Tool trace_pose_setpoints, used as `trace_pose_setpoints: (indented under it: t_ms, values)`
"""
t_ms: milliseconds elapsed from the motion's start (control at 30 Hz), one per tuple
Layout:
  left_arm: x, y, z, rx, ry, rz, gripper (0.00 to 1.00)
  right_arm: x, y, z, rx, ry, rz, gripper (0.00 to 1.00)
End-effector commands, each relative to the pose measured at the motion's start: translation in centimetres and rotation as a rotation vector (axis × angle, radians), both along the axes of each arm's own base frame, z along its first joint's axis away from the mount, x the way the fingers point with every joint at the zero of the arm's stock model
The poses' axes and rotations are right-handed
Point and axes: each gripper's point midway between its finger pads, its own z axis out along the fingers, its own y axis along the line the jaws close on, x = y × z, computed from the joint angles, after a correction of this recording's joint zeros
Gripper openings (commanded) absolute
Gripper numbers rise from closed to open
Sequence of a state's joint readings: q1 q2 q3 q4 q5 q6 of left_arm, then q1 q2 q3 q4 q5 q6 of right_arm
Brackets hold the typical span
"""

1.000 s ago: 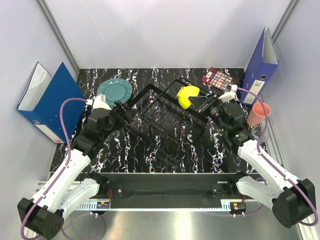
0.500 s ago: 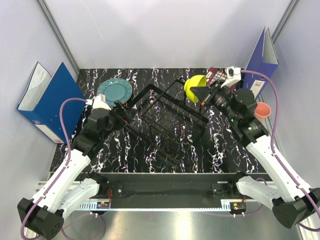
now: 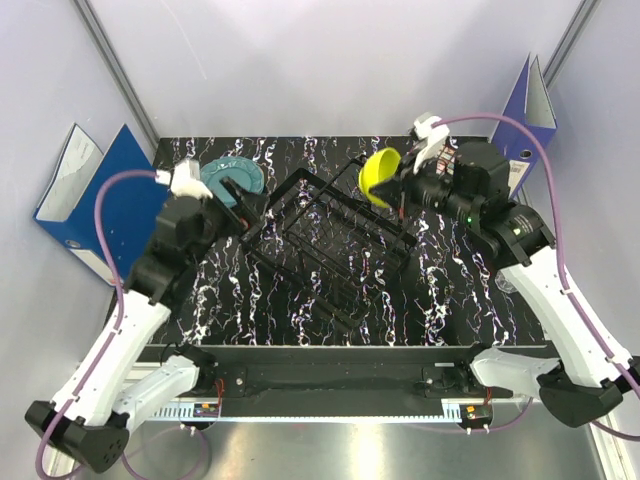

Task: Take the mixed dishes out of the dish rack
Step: Pick up the bowl from the dish rack, then place the bowl at the center of the board.

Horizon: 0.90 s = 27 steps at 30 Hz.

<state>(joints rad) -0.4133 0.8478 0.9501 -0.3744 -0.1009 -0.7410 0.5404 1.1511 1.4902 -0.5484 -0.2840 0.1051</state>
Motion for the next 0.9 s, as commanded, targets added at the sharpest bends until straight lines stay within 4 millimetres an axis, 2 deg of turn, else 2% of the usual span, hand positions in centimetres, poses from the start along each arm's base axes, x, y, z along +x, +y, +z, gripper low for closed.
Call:
trace_pose_setpoints:
  t_ms: [0, 33, 133, 200, 267, 400, 433, 600, 700, 733, 867]
  values:
    - [0.9, -0.5, 8.1, 0.093, -0.154, -0.062, 0.99, -3.1, -1.8, 0.5, -0.220, -0.145, 0.073, 0.00]
    - [1.3, -1.0, 9.9, 0.107, -0.159, -0.089, 0.99, -3.9, -1.9, 1.0, -0.223, -0.169, 0.088, 0.00]
    - [1.3, -3.3, 12.4, 0.140, -0.173, -0.232, 0.99, -5.9, -1.8, 1.0, -0.273, -0.222, 0.157, 0.00]
    - [0.6, -5.0, 13.2, 0.152, -0.193, -0.353, 0.99, -6.9, -1.3, 1.0, -0.295, -0.278, 0.216, 0.00]
    - [0.4, -5.8, 13.9, 0.171, -0.205, -0.415, 0.99, -8.1, -1.0, 1.5, -0.290, -0.337, 0.279, 0.00]
    - [-1.0, -7.7, 13.9, 0.166, -0.218, -0.575, 0.99, -8.7, 0.1, 0.2, -0.369, -0.333, 0.375, 0.00]
    - [-1.2, -8.0, 13.6, 0.167, -0.214, -0.601, 0.99, -8.9, 1.1, -0.6, -0.405, -0.335, 0.404, 0.00]
    - [-2.9, -9.6, 12.9, 0.172, -0.229, -0.735, 0.99, -9.4, 3.2, -2.2, -0.484, -0.357, 0.501, 0.00]
    - [-4.0, -10.3, 12.7, 0.185, -0.242, -0.793, 0.99, -9.6, 4.7, -4.1, -0.563, -0.352, 0.559, 0.00]
    - [-4.2, -10.4, 12.6, 0.197, -0.249, -0.803, 0.99, -10.2, 5.3, -4.5, -0.577, -0.360, 0.588, 0.00]
    - [-4.8, -10.7, 12.1, 0.207, -0.243, -0.826, 0.98, -10.6, 6.5, -5.3, -0.604, -0.367, 0.625, 0.00]
